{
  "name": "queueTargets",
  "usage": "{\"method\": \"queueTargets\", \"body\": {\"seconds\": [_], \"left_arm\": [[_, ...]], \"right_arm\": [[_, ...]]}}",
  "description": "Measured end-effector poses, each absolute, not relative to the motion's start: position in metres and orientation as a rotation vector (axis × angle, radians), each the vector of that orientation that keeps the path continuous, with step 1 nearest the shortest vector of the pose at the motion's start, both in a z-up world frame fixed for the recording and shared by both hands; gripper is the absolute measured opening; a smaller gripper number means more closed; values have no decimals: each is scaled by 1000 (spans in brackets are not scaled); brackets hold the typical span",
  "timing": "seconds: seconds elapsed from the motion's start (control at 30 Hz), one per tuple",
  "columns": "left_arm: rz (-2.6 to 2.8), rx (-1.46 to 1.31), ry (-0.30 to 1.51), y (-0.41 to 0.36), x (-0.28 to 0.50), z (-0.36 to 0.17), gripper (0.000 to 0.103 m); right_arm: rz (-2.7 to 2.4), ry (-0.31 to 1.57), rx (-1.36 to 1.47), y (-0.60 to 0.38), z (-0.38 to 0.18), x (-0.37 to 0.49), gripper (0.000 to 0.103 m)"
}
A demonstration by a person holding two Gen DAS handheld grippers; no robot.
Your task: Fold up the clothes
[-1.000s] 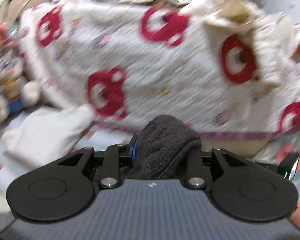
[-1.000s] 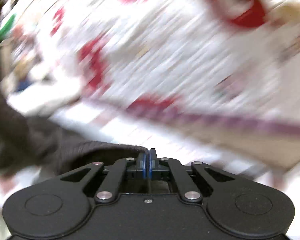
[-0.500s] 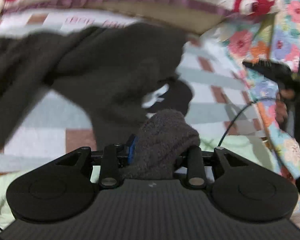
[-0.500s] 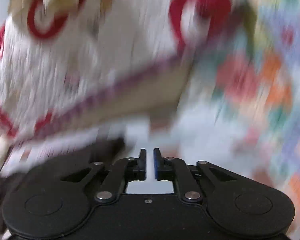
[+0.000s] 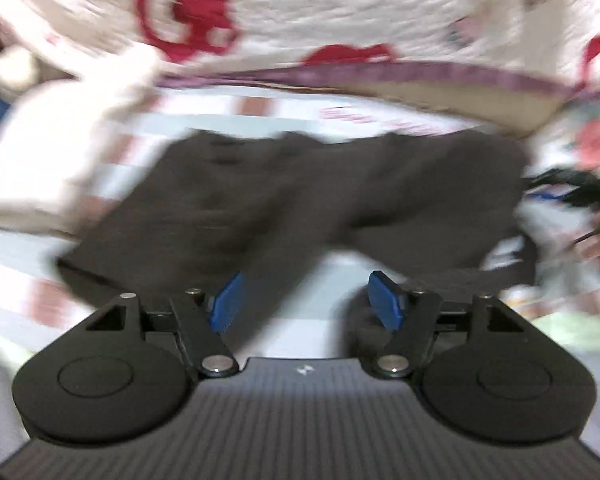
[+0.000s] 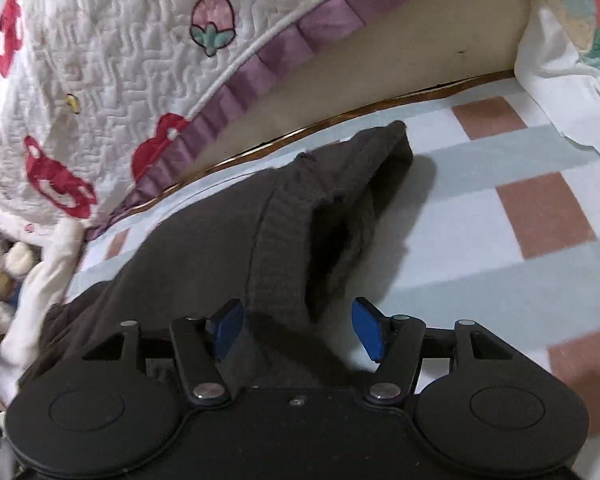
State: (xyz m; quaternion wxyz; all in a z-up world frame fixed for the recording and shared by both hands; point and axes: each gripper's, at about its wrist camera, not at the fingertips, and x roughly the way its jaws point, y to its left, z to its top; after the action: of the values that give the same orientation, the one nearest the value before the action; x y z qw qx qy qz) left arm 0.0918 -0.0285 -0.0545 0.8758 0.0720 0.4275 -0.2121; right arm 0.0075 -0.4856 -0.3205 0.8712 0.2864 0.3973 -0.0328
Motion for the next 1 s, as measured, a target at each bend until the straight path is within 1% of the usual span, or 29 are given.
{"method": "queueTargets", "body": {"seconds": [0.1,0.2,0.27,0.3,0.37,0.4,0.43,0.47,0.5,0.53,0.63,0.7,0.77,0.83,0.87,0.9,0.93,0.97,1.0], "left_arm": [[-344,235,886,-8,107,-72,68],[-296,224,926,-3,125,-88,68],[-260,196,943,-3,137,-98,68],[-247,185,938,-4,142,-102,68],[-255,217,866,-10,142,-106,68],[-258,240,824,-13,142,-109,68],[-264,259,796,-14,143,-113,69],[-276,280,777,-16,142,-117,72],[-294,299,776,-18,142,-120,73],[-312,310,790,-18,143,-124,73],[-380,337,902,-17,154,-139,73],[-357,299,927,-13,163,-143,73],[-352,223,952,-9,174,-144,75],[-333,177,953,-7,181,-145,77],[-321,175,947,-9,184,-145,73],[-310,175,940,-10,186,-145,44],[-300,193,924,-14,187,-143,22],[-281,230,895,-19,186,-139,12],[-251,281,828,-25,181,-129,12]], "right_arm": [[-80,812,641,-481,-327,14,66],[-87,788,653,-475,-329,22,68],[-89,768,640,-471,-327,27,70],[-97,763,662,-471,-329,30,75],[-70,813,804,-473,-339,40,76],[-13,854,857,-472,-343,46,74],[37,883,885,-471,-345,51,60],[64,874,838,-467,-338,51,53],[86,854,782,-464,-331,49,38],[110,832,742,-463,-324,45,31],[101,804,655,-463,-313,32,28],[47,816,489,-452,-306,29,28],[34,827,409,-443,-307,30,37],[6,821,450,-447,-312,32,60],[-14,813,479,-450,-316,33,63],[-38,798,513,-453,-322,35,65],[-62,781,542,-455,-326,37,62],[-82,760,557,-456,-329,39,53],[-99,736,563,-456,-331,41,28]]}}
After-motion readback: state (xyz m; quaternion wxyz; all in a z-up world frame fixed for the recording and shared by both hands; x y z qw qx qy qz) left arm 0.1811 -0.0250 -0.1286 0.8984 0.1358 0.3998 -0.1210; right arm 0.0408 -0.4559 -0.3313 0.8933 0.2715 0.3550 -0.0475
